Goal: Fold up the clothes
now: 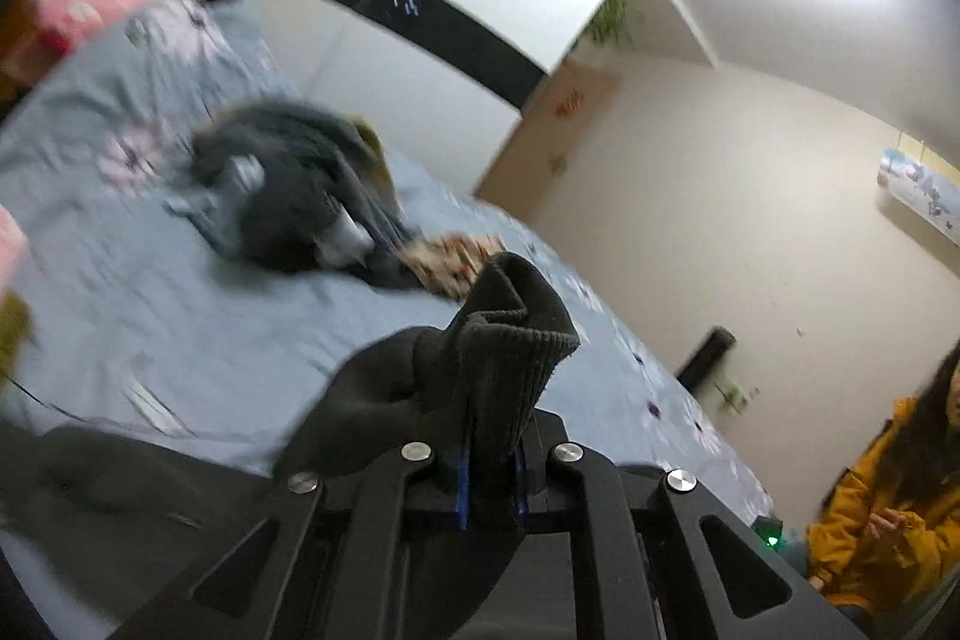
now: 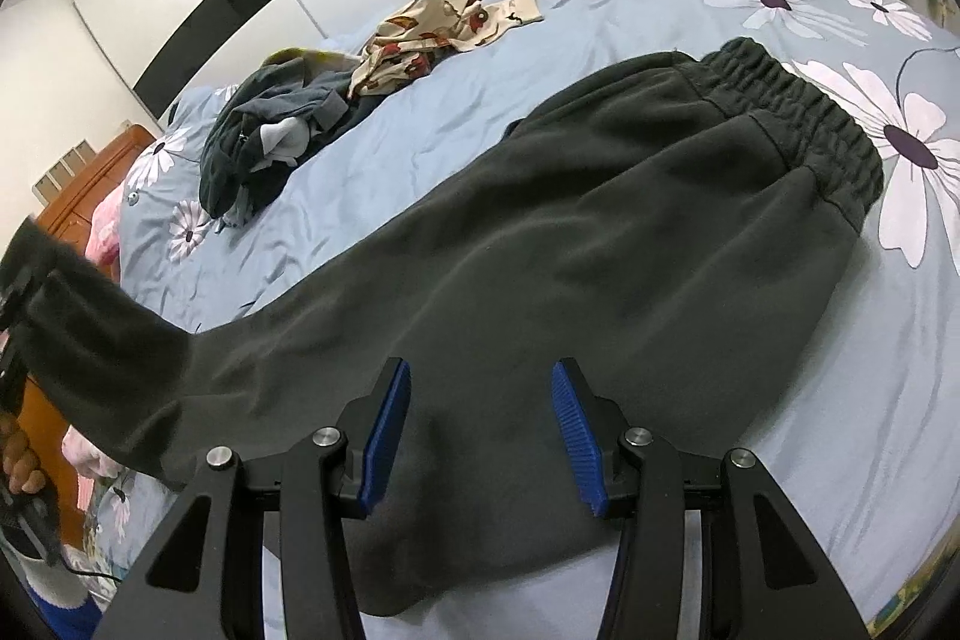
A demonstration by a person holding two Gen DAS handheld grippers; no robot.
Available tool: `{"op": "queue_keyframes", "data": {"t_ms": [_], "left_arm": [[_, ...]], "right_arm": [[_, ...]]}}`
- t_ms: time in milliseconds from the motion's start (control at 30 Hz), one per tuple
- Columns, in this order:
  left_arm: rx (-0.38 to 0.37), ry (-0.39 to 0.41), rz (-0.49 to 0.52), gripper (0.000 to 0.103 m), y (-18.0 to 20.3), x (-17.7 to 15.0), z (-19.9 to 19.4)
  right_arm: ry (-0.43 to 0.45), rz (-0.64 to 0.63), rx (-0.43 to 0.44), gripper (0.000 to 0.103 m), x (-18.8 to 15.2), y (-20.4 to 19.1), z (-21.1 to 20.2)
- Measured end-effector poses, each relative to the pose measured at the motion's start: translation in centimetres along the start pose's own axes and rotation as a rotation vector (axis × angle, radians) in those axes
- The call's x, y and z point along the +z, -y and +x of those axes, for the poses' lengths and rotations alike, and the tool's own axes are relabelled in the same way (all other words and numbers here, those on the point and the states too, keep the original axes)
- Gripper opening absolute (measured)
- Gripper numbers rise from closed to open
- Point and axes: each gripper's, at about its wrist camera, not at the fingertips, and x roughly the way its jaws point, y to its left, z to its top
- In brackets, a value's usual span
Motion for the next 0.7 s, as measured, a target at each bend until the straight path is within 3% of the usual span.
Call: {"op": "queue_keyframes", "data": {"t_ms": [133, 233, 333, 400, 533, 667, 700], "left_arm": [[0.064, 0.011, -0.068, 0.010, -2.7, -1.6, -0.8], [0.161, 0.089, -0.125, 0.010, -6.3, -1.1, -4.1], [0.313, 0.151, -0.193, 0.010, -11.7, -1.5, -9.0], [0.388, 0.136, -0.271, 0.010, -16.1, -2.1, -11.2], [0.500, 0.048, -0.307, 0.011, -22.1, -3.6, -11.1], [0.537, -0.002, -0.360, 0.016, -24.2, -5.4, -11.5], [0.542, -0.004, -0.361, 0.023, -24.2, -5.6, -11.7]], "right_arm": [[-0.006, 0.000, -0.009, 0.051, -0.4, 0.6, -0.2], [-0.015, 0.003, -0.012, 0.051, -0.5, 1.0, 0.0], [-0.014, 0.001, -0.007, 0.051, -0.3, 0.7, 0.3], [-0.018, 0.000, 0.002, 0.051, -0.3, 0.4, 0.7], [-0.032, -0.014, 0.005, 0.051, -0.2, -0.7, 1.4], [-0.035, -0.033, 0.002, 0.051, -0.5, -1.5, 1.3], [-0.035, -0.038, 0.001, 0.051, -0.6, -1.7, 1.3]]}}
